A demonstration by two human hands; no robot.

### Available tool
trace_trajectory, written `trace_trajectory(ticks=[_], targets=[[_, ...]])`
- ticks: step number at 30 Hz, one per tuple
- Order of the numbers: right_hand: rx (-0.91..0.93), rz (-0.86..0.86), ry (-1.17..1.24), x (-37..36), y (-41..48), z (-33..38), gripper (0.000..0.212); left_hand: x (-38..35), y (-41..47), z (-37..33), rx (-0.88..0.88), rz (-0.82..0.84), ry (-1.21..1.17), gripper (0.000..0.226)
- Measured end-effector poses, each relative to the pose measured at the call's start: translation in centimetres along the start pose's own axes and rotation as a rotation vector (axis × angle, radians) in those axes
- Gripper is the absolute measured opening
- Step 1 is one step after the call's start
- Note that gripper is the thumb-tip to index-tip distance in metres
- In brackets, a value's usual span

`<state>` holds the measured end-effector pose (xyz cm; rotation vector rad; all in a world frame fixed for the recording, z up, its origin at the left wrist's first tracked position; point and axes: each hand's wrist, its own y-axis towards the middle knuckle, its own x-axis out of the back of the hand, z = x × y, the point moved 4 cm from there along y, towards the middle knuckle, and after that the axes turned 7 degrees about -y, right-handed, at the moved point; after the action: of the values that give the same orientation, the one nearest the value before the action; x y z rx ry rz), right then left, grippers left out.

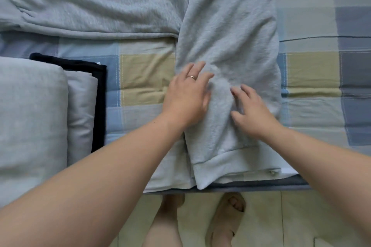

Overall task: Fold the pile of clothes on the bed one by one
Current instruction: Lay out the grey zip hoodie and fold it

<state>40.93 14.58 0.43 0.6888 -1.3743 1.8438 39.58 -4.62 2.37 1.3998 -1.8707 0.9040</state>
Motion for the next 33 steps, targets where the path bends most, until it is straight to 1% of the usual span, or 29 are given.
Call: trace_trajectory(ticks=[1, 3, 5, 6, 7, 8, 9, 10, 11, 12, 13, 14, 15, 16, 18, 20, 21, 22, 23, 24, 25, 26, 27, 28, 29, 31, 33], targets=[[0.047, 0.118, 0.006, -1.2, -1.2, 0.1, 0.078, -1.5, -1.4, -0.1, 0.004, 0.129, 0.045, 0.053], [0.155, 0.326, 0.051, -3.0, -3.8, 0.2, 0.077, -4.0, -5.1, 0.6, 0.117, 0.307, 0.108, 0.064], [0.215, 0.429, 0.166, -3.3, -6.1, 0.1, 0.061, -5.5, -9.3, 1.3, 0.253, 0.363, 0.175, 0.07], [0.199, 0.421, 0.256, -2.9, -7.0, -0.1, 0.048, -5.7, -11.0, 1.3, 0.316, 0.364, 0.201, 0.069], [0.152, 0.336, 0.347, -2.2, -7.4, -0.7, 0.038, -5.7, -12.3, 1.1, 0.386, 0.349, 0.216, 0.065], [0.087, 0.175, 0.393, -1.4, -7.5, -1.6, 0.034, -5.5, -12.9, 0.6, 0.445, 0.303, 0.227, 0.06], [0.022, -0.023, 0.367, -0.5, -7.3, -2.7, 0.037, -5.2, -13.1, -0.3, 0.469, 0.227, 0.236, 0.053], [-0.024, -0.172, 0.293, 0.0, -7.2, -3.7, 0.043, -4.8, -12.8, -1.3, 0.447, 0.137, 0.236, 0.046], [-0.05, -0.219, 0.199, -0.1, -7.0, -4.5, 0.05, -4.7, -12.1, -2.5, 0.379, 0.055, 0.219, 0.043], [-0.052, -0.148, 0.099, -1.0, -6.9, -5.0, 0.056, -5.0, -11.5, -3.6, 0.295, 0.01, 0.186, 0.044], [-0.018, -0.022, -0.008, -2.4, -7.1, -5.2, 0.061, -5.8, -11.1, -4.4, 0.222, 0.016, 0.148, 0.049], [0.044, 0.091, -0.112, -4.2, -7.7, -5.2, 0.067, -6.8, -11.1, -4.8, 0.181, 0.073, 0.13, 0.054], [0.116, 0.166, -0.188, -5.8, -8.5, -5.2, 0.072, -8.2, -11.5, -4.9, 0.177, 0.156, 0.144, 0.057], [0.177, 0.202, -0.218, -7.0, -9.4, -5.0, 0.077, -9.5, -12.5, -4.9, 0.194, 0.24, 0.172, 0.06], [0.243, 0.225, -0.163, -8.0, -10.9, -5.0, 0.077, -11.5, -15.5, -4.7, 0.236, 0.322, 0.211, 0.065], [0.245, 0.267, -0.006, -7.4, -11.6, -5.0, 0.066, -12.4, -18.3, -4.4, 0.251, 0.333, 0.237, 0.066], [0.224, 0.271, 0.11, -6.4, -11.7, -5.1, 0.056, -12.2, -19.1, -4.6, 0.251, 0.316, 0.233, 0.063], [0.193, 0.228, 0.217, -5.2, -11.5, -5.3, 0.046, -11.5, -19.1, -4.8, 0.236, 0.255, 0.217, 0.054], [0.16, 0.121, 0.268, -3.8, -11.0, -5.8, 0.04, -10.6, -18.5, -5.2, 0.2, 0.153, 0.217, 0.042], [0.144, -0.02, 0.244, -2.5, -10.3, -6.3, 0.041, -9.7, -17.4, -5.6, 0.158, 0.044, 0.246, 0.033], [0.145, -0.129, 0.175, -1.6, -9.5, -6.7, 0.045, -8.9, -16.0, -6.0, 0.123, -0.06, 0.27, 0.03], [0.146, -0.177, 0.087, -1.3, -8.7, -7.0, 0.051, -8.3, -14.6, -6.2, 0.104, -0.109, 0.261, 0.03], [0.142, -0.149, -0.012, -1.7, -8.2, -7.4, 0.058, -8.1, -13.3, -6.4, 0.104, -0.088, 0.222, 0.036], [0.143, -0.074, -0.116, -2.7, -8.1, -7.9, 0.063, -8.5, -12.4, -6.5, 0.117, -0.015, 0.192, 0.047], [0.151, 0.009, -0.227, -4.1, -8.4, -8.6, 0.067, -9.5, -11.9, -6.4, 0.135, 0.091, 0.192, 0.056], [0.177, 0.129, -0.414, -7.1, -10.5, -9.9, 0.081, -11.7, -12.7, -6.2, 0.162, 0.291, 0.227, 0.065], [0.185, 0.203, -0.485, -8.6, -13.0, -10.3, 0.098, -13.1, -14.8, -6.8, 0.177, 0.38, 0.233, 0.071]])
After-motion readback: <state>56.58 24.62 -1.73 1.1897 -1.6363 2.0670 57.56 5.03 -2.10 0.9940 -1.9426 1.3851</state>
